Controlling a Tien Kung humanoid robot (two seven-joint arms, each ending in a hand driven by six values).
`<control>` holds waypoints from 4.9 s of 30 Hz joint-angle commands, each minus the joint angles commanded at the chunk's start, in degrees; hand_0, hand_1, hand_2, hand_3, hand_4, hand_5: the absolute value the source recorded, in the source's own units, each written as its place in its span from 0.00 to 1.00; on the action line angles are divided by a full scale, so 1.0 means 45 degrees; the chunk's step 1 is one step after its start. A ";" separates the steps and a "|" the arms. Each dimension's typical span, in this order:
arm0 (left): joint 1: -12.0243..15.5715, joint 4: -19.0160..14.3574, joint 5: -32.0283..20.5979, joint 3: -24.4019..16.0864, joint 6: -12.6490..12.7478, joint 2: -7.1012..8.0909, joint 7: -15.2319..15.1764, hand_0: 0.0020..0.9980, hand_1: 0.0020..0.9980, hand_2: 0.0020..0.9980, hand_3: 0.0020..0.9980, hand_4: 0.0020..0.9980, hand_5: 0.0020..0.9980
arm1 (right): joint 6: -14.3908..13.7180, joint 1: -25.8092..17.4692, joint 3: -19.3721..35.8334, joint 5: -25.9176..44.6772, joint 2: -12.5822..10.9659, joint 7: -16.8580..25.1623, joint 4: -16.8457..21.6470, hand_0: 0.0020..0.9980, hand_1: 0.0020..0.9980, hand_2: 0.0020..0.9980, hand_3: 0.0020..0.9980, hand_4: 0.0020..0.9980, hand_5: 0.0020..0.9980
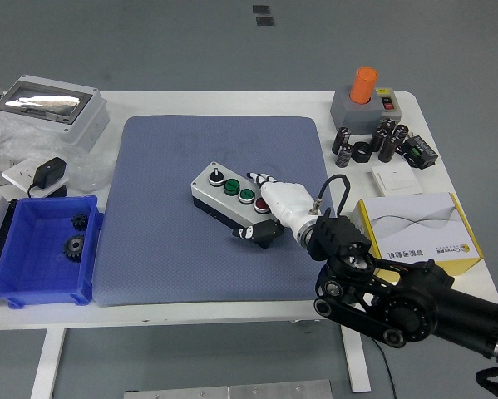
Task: Pick up the button,place it on the desk,press the button,press the button
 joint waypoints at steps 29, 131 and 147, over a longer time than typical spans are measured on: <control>-0.0070 0.0281 0.0420 -0.0269 -0.0035 -0.0008 -0.0657 0.80 0.78 0.74 0.87 0.96 0.79 | -0.0044 0.0067 -0.0108 -0.0864 0.0048 -0.0317 -0.0366 0.08 0.26 0.31 0.43 0.40 0.11; -0.0047 0.0104 0.0203 -0.0124 -0.0108 -0.0025 -0.0308 0.80 0.78 0.75 0.87 0.97 0.80 | 0.1158 0.0606 -0.0526 -0.2546 -0.0288 0.4761 -0.0777 0.79 0.81 0.87 0.90 0.84 0.28; -0.0024 0.0099 0.0180 -0.0111 -0.0289 -0.0027 -0.0178 0.81 0.79 0.75 0.87 0.98 0.80 | 0.1449 0.0549 -0.0403 -0.2424 -0.0383 0.4409 -0.0657 0.81 0.83 0.89 0.94 0.87 0.31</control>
